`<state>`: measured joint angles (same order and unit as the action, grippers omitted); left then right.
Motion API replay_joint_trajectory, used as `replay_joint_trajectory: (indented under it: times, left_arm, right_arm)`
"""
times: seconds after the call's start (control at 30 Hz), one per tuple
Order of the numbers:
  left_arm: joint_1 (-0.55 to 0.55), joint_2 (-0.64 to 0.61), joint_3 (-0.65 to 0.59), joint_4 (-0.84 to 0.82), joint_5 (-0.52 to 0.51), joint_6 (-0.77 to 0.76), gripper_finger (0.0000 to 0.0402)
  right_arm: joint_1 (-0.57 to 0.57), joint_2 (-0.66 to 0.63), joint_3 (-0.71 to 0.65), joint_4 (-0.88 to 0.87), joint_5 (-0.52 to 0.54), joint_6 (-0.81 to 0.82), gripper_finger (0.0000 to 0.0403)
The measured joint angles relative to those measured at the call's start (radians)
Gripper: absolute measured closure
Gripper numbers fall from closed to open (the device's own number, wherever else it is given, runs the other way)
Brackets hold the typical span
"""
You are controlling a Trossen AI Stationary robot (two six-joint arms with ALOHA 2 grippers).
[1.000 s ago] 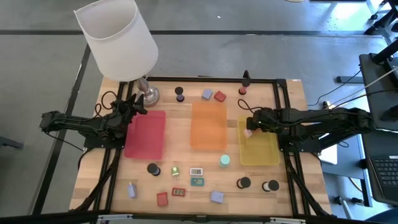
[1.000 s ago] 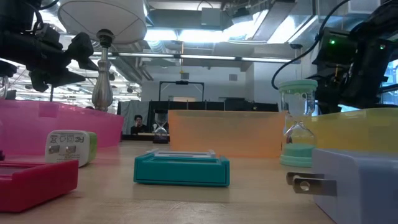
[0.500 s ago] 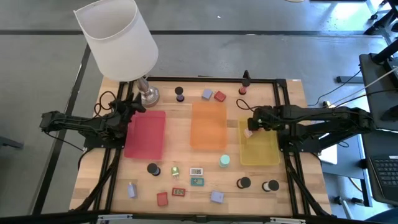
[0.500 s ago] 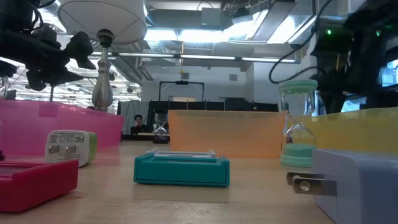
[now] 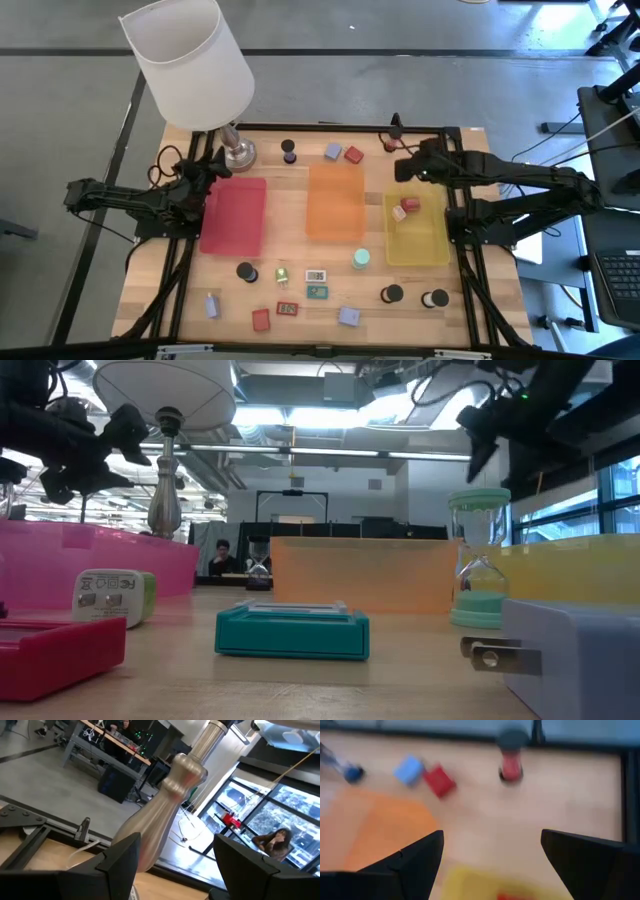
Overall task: Pick & Place Office items
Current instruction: Put the red hourglass into the orange bin
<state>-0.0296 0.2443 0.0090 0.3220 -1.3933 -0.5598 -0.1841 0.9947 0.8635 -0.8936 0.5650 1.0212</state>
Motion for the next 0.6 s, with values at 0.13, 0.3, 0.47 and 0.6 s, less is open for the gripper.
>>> replay_joint_trajectory:
  times: [0.13,0.3,0.47,0.6]
  left_arm:
    - [0.000,0.000,0.000,0.028,0.025,-0.003,0.0155]
    - [0.000,0.000,0.000,0.056,0.056,-0.004,0.0155]
    - [0.000,0.000,0.000,0.072,0.069,-0.004,0.0155]
    - [0.000,0.000,0.000,0.074,0.108,-0.007,0.0155]
  right_arm:
    - [-0.065,0.020,0.001,0.100,-0.023,-0.048,0.0065]
    - [-0.199,0.069,0.001,0.185,-0.088,-0.071,0.0064]
    - [-0.328,0.143,0.001,0.255,-0.219,-0.131,0.0051]
    - [-0.402,0.223,0.001,0.332,-0.267,-0.238,0.0033]
